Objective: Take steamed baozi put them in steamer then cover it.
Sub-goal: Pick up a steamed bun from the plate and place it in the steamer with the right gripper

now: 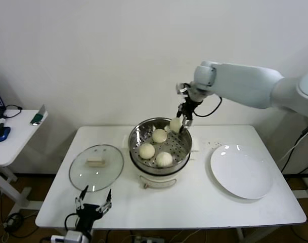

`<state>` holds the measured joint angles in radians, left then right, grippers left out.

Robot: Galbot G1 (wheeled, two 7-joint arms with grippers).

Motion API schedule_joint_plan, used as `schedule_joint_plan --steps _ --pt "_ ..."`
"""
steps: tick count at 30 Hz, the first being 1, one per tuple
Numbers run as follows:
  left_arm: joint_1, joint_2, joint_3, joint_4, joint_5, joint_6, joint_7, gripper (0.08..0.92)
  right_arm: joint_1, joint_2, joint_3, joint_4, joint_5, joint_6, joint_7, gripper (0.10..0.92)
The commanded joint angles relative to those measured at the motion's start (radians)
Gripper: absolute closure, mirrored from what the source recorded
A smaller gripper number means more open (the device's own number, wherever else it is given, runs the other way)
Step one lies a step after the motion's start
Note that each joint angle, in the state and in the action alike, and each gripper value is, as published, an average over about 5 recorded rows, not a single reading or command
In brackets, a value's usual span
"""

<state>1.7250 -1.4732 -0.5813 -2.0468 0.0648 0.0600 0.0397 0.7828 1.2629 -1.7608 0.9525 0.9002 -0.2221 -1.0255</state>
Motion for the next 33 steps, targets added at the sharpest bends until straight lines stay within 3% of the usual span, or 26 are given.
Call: schedule_joint_plan --steps 1,14,21,33 --pt "-0.012 0.003 -0.001 0.004 -0.007 0.012 -0.001 0.177 -0.071 0.049 -0.051 0.008 0.001 -0.023 0.030 0.313" --pt "-0.017 0.003 -0.006 0.029 -0.011 0.007 -0.008 0.177 -0.140 0.053 -0.038 -0.019 -0.047 -0.027 0.053 0.309" --pt "-0.014 0.003 -0.009 0.030 -0.012 0.005 -0.010 0.177 -0.123 0.048 -0.023 -0.021 -0.052 -0.028 0.047 0.214" --pt "-0.019 0.007 -0.009 0.030 -0.008 0.006 -0.012 0.177 -0.001 -0.091 0.049 0.034 -0.019 0.053 0.047 0.203"
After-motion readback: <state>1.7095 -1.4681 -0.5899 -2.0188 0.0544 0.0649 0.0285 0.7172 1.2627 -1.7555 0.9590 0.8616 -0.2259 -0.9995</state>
